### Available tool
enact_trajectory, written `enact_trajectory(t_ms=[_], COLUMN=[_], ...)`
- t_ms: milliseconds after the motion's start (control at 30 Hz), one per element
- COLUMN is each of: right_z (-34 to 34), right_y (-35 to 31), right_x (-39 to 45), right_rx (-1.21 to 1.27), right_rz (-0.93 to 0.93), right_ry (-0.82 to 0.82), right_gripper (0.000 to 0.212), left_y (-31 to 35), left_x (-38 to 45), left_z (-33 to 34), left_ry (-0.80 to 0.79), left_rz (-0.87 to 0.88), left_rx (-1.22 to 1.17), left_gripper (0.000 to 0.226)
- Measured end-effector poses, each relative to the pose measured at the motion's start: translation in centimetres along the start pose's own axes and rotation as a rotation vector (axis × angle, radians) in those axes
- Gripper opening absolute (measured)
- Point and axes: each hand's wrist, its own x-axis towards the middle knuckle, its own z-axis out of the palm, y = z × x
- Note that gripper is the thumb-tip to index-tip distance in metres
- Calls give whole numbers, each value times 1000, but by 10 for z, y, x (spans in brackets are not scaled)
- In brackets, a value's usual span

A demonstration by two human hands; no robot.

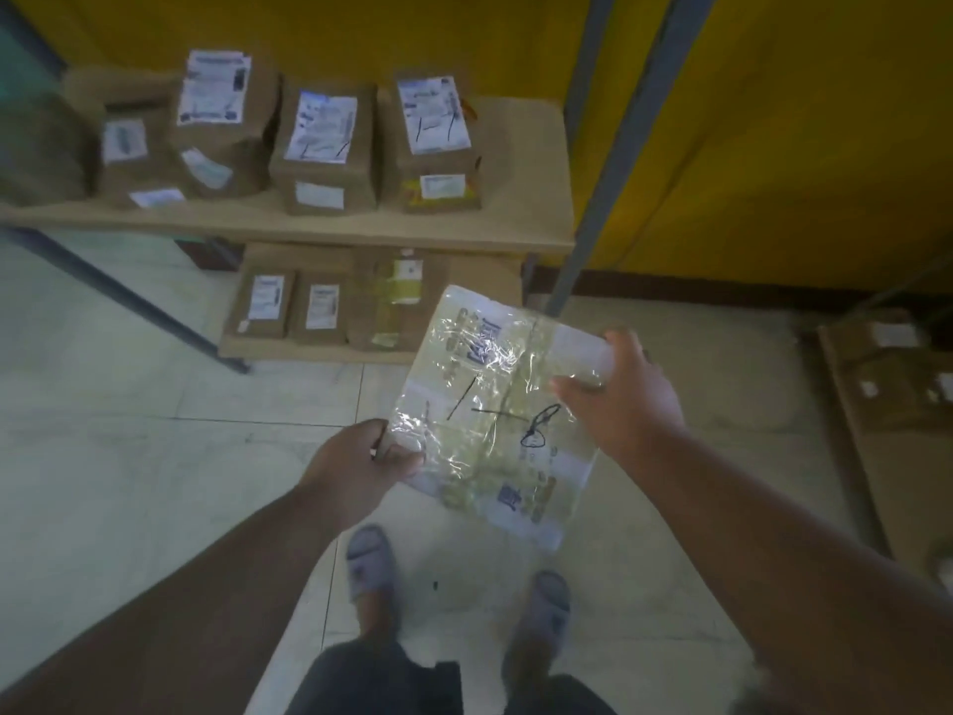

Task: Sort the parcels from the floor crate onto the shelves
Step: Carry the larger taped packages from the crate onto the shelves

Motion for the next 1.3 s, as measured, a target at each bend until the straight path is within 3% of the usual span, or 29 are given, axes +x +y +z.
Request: enact_trajectory(t_ms=[200,367,667,767,933,1033,1167,1300], right_z=[71,161,285,309,329,331,332,344], right_y=[-22,-26,1,6,13,14,14,12], right_x=[24,56,244,292,359,408,449,467], right_rx=[-35,-21,-106,-220,-277,-385,-417,-356], right_rz=[-8,129,73,47,21,-11,-116,-191], right_ry=[-26,118,199,200,239,220,183,102], right_gripper=[74,65,77,74,49,51,40,32], left_y=[-62,-111,-151,-152,-144,-129,-114,-108], left_x=[53,140,326,365,409,430,463,495], left_z=[-4,3,66,83,98,101,106,117], left_ry=[-33,-43,6,-9,30,26,145,205], left_rz=[-131,-229,-233,-232,-175,-134,-87,-54], left_rx=[-67,-187,-227,-253,-281,-306,-116,-130], left_gripper=[24,20,36,39,33,22,24,21])
